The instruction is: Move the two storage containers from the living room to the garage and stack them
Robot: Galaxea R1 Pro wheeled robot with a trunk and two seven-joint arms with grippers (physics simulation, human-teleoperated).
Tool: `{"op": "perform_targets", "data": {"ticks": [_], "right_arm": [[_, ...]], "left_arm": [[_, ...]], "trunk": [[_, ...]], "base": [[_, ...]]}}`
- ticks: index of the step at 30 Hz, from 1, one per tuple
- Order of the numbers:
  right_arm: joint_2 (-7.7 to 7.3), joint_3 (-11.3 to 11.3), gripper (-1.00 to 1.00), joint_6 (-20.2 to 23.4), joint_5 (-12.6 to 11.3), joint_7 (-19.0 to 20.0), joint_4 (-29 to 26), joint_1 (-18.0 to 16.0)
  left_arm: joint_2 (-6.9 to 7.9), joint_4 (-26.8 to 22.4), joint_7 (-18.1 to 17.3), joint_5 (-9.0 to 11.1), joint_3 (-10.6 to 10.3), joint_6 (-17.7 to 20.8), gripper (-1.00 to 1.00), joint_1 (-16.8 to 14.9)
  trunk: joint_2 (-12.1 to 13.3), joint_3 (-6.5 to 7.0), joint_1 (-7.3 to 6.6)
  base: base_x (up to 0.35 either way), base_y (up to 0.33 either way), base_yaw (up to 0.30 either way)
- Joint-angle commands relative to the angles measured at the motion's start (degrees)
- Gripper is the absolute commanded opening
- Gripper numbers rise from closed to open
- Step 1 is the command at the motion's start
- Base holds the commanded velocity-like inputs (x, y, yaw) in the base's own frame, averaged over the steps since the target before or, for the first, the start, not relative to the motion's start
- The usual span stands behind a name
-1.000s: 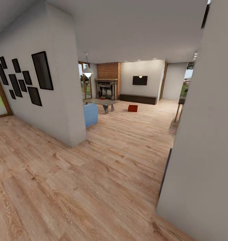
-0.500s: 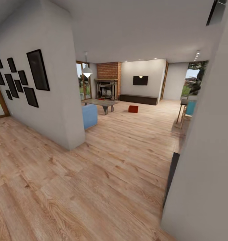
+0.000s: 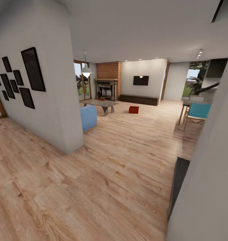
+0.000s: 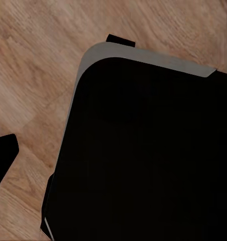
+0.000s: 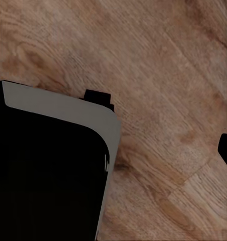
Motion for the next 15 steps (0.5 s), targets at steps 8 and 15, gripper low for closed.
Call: {"op": "perform_targets", "data": {"ticks": [8,15], "right_arm": [[-0.09,0.2,1.00,-0.3,0.1,0.1,0.1,-0.1],[-0.02,0.2,1.00,-0.2,0.1,0.1,0.1,-0.1]], "left_arm": [[-0.02,0.0,0.1,0.2,0.0,-0.1,1.00,0.0],[-0.02,0.0,0.1,0.2,-0.1,-0.1,1.00,0.0]], "trunk": [[0.0,-0.06,0.03],[0.0,-0.06,0.03]], "base": [[0.323,0.000,0.000],[0.323,0.000,0.000]]}}
